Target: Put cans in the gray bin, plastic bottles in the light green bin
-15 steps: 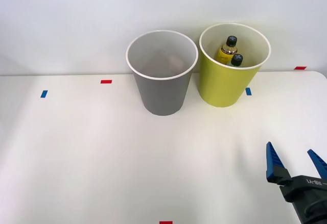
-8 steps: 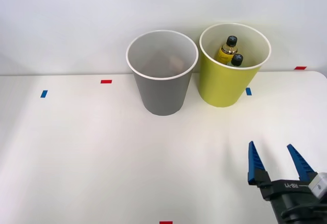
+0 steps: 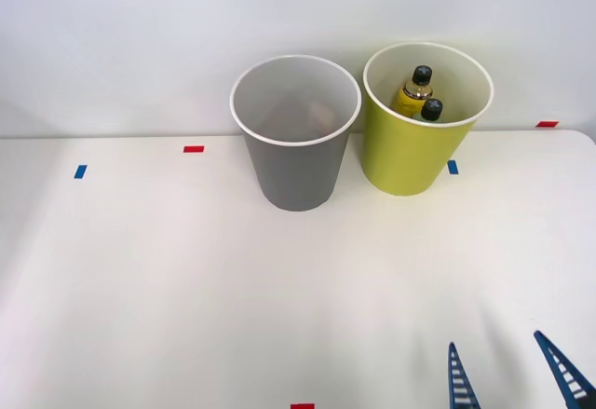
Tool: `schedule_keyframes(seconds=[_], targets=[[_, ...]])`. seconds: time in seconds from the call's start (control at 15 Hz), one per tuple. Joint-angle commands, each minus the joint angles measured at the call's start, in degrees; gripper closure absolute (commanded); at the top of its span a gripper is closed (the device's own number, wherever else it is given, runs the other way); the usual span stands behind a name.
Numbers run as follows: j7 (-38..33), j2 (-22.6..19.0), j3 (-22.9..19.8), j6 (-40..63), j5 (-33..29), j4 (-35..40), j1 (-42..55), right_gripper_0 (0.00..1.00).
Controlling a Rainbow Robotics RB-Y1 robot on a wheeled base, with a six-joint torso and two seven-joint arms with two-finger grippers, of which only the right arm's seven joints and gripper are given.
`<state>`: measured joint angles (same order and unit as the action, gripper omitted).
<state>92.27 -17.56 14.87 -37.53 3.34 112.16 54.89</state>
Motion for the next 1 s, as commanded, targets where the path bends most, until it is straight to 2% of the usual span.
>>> schedule_keyframes(seconds=[0.07, 0.67, 1.0], targets=[[-0.6, -2.04, 2.62, -6.59, 1.14, -5.29, 1.0, 0.0], [-0.87, -4.23, 8.77, -7.38, -0.09, -5.29, 4.17, 0.0], [-0.69, -4.41, 8.5, -7.38, 0.0, -5.29, 4.17, 0.0]])
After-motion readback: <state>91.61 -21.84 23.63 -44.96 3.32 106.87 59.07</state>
